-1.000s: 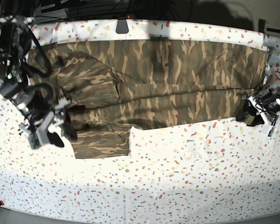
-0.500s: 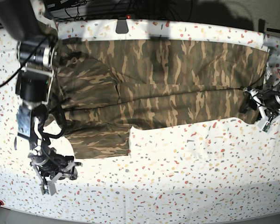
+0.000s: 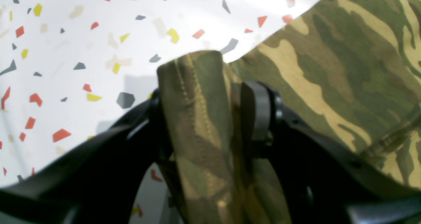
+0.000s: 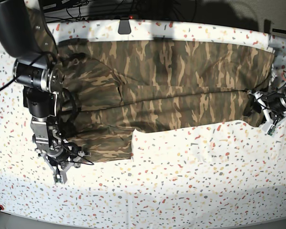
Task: Fold the T-shirt properly
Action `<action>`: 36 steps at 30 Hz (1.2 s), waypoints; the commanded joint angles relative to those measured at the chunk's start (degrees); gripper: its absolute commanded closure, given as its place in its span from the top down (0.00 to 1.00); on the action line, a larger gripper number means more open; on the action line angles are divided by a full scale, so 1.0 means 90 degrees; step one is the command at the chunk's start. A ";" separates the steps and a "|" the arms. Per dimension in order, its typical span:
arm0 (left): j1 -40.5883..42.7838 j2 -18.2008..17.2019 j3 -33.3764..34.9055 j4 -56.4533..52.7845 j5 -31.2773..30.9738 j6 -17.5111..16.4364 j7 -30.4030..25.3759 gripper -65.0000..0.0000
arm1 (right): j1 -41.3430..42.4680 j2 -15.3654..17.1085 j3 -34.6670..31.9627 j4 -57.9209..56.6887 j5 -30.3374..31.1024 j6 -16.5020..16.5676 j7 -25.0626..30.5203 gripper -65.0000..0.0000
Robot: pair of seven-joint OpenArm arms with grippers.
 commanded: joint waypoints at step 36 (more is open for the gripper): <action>-0.0124 -0.0039 -0.0461 0.0134 -0.0410 0.0000 -0.0197 0.46 | -0.1059 0.0063 -0.0194 0.2975 0.2183 0.2046 -0.2042 0.00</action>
